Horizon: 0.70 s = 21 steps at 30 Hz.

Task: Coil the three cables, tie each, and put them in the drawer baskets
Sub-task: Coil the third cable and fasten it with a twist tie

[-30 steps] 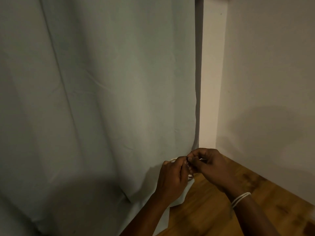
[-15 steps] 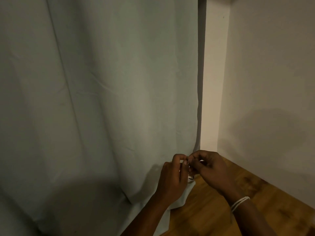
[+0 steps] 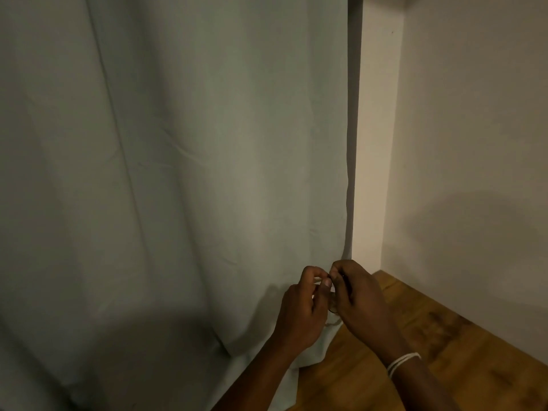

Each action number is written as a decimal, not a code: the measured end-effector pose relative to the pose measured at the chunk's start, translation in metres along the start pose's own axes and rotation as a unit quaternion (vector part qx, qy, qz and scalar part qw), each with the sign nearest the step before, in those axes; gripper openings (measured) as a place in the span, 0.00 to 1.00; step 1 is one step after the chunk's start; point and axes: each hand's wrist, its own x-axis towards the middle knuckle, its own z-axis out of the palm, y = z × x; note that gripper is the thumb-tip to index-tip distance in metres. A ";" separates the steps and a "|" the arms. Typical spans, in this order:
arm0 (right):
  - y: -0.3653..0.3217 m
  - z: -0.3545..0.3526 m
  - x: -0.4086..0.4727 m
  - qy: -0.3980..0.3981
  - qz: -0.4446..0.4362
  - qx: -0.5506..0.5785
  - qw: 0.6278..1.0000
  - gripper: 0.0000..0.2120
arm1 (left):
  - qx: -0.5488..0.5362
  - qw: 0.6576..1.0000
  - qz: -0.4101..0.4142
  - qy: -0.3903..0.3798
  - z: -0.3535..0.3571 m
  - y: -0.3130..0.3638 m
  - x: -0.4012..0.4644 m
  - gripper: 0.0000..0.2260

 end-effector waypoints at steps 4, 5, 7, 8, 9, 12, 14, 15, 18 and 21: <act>-0.002 -0.002 0.002 -0.027 0.012 0.027 0.999 0.09 | -0.014 1.000 0.000 -0.010 -0.004 0.002 0.001 0.18; -0.002 -0.002 0.002 -0.032 0.016 0.034 0.999 0.09 | -0.020 1.000 0.000 -0.010 -0.005 0.003 0.002 0.18; -0.004 -0.003 0.002 -0.039 0.020 0.044 0.998 0.10 | -0.031 0.999 -0.006 -0.006 -0.008 0.005 0.004 0.17; -0.005 -0.004 0.002 -0.041 0.020 0.051 0.998 0.11 | -0.037 0.999 -0.011 -0.002 -0.009 0.006 0.005 0.15; -0.006 -0.004 0.002 -0.042 0.021 0.059 0.997 0.11 | -0.042 0.999 -0.016 0.003 -0.010 0.006 0.006 0.13; -0.011 -0.005 0.002 -0.042 0.026 0.085 0.995 0.10 | -0.060 0.997 -0.042 0.007 -0.009 0.003 0.006 0.10; -0.012 -0.004 0.003 -0.038 0.029 0.100 0.994 0.10 | -0.064 0.996 -0.059 0.009 -0.007 0.000 0.004 0.09; -0.012 -0.004 0.004 -0.032 0.037 0.118 0.992 0.10 | -0.063 0.996 -0.063 0.009 -0.007 -0.001 0.003 0.09; -0.015 -0.004 0.005 -0.010 0.097 0.217 0.971 0.10 | -0.063 0.997 -0.054 0.000 -0.005 -0.003 0.000 0.11; -0.017 -0.006 0.007 -0.011 0.134 0.282 0.950 0.13 | -0.062 0.997 -0.046 -0.007 -0.004 -0.006 -0.002 0.11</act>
